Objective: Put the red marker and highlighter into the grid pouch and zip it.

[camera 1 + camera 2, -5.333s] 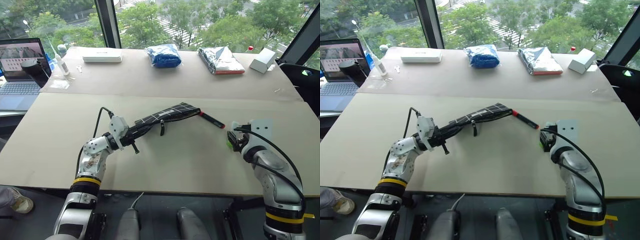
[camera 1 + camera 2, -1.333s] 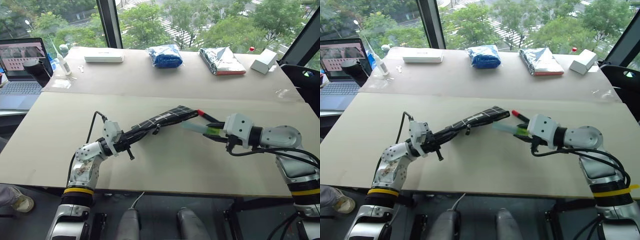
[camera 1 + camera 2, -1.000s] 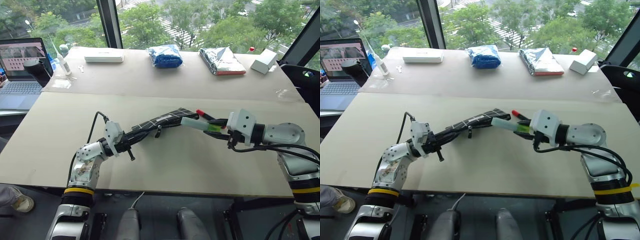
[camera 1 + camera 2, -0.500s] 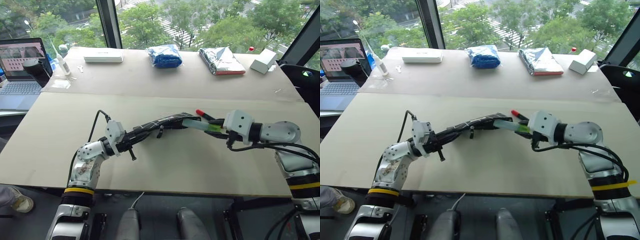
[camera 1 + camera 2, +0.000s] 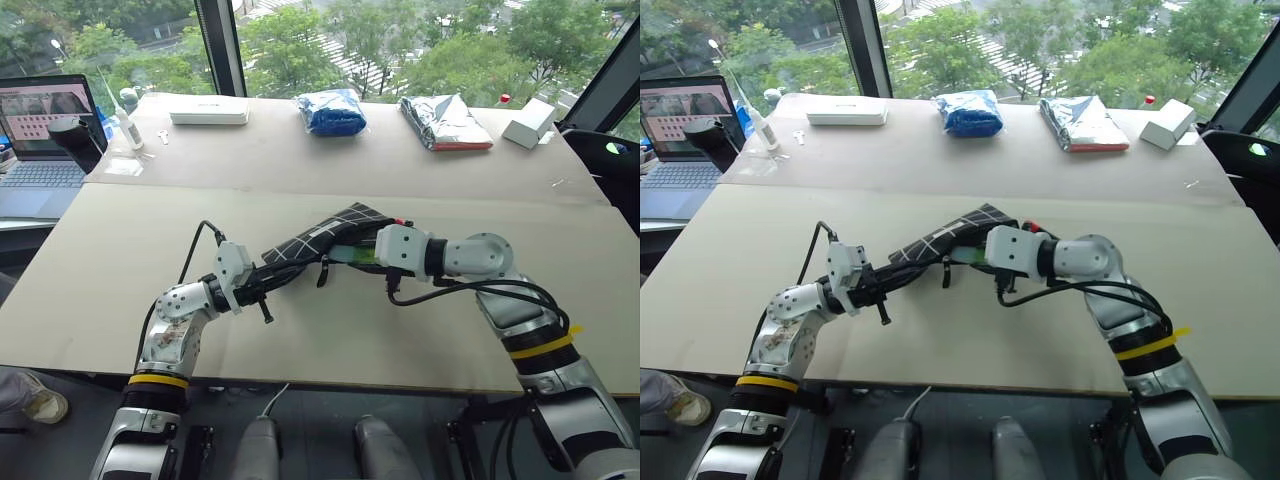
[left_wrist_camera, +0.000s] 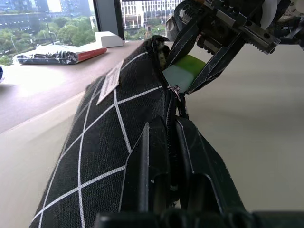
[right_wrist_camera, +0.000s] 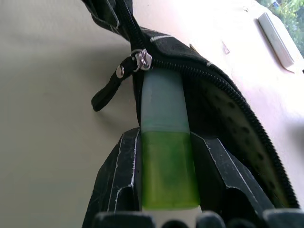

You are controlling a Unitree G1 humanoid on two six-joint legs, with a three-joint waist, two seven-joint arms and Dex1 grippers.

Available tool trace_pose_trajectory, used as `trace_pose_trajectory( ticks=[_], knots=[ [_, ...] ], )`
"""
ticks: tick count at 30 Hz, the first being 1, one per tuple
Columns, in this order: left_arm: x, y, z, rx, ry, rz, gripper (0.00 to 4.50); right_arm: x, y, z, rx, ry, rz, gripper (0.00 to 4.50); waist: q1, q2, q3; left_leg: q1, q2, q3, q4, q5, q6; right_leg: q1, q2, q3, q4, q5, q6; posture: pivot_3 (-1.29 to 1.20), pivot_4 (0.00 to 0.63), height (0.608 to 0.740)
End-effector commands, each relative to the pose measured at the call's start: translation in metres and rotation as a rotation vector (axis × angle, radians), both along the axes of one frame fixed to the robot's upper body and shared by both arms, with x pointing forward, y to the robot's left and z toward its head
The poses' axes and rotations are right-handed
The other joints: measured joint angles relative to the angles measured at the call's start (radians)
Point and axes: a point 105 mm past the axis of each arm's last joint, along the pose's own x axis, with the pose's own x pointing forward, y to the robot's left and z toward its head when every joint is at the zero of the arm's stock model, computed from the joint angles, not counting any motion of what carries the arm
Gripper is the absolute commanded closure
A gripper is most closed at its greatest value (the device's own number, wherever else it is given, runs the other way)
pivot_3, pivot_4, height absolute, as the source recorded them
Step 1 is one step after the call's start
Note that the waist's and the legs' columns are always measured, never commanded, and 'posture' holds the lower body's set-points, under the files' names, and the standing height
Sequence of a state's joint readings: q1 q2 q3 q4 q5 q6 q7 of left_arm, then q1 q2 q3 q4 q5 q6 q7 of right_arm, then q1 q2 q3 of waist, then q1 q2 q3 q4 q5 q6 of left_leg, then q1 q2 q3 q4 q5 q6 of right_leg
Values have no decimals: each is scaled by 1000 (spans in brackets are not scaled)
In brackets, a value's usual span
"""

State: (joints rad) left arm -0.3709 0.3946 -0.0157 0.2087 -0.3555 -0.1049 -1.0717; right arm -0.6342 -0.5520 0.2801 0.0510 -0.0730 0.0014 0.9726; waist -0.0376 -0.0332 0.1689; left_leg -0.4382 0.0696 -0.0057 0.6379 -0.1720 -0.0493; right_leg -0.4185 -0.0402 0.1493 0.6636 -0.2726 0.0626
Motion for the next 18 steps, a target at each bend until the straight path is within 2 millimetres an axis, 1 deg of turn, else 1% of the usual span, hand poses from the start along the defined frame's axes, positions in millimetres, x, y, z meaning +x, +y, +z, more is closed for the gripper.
trace_pose_trajectory(
  ticks=[1, 3, 5, 8, 12, 15, 18],
  knots=[
    [-2, -4, 14, -13, -47, -17, 4500, -5, 28, 7, -20, -117, 101, 3403, -3, 0, 0, 0, 0, 0, 0, 0, 0, 0, 0, 0, 0, 0, 0, 0, 150, 740],
    [-2, -3, 14, -14, -47, -14, 4500, -2, 31, 4, -36, -137, 107, 3403, -5, 0, 0, 0, 0, 0, 0, 0, 0, 0, 0, 0, 0, 0, 0, 0, 150, 740],
    [-2, -2, 14, -14, -46, -12, 4500, 2, 29, 6, -37, -155, 95, 3403, -4, 0, 0, 0, 0, 0, 0, 0, 0, 0, 0, 0, 0, 0, 0, 0, 150, 740],
    [-3, -1, 14, -15, -42, -9, 4500, 13, 15, 14, -51, -203, 52, 3403, -2, 0, 0, 0, 0, 0, 0, 0, 0, 0, 0, 0, 0, 0, 0, 0, 150, 740],
    [-3, 0, 14, -16, -36, -8, 4500, 21, 1, 23, -79, -263, 31, 3403, -3, 0, 0, 0, 0, 0, 0, 0, 0, 0, 0, 0, 0, 0, 0, 0, 150, 740],
    [-4, 0, 14, -24, -27, -14, 4500, 21, -7, 29, -118, -333, 57, 3403, -4, 0, 0, 0, 0, 0, 0, 0, 0, 0, 0, 0, 0, 0, 0, 0, 150, 740],
    [-3, -1, 16, -38, -19, -22, 4500, 15, -8, 30, -151, -396, 117, 3403, -6, 0, 0, 0, 0, 0, 0, 0, 0, 0, 0, 0, 0, 0, 0, 0, 150, 740]
  ],
)
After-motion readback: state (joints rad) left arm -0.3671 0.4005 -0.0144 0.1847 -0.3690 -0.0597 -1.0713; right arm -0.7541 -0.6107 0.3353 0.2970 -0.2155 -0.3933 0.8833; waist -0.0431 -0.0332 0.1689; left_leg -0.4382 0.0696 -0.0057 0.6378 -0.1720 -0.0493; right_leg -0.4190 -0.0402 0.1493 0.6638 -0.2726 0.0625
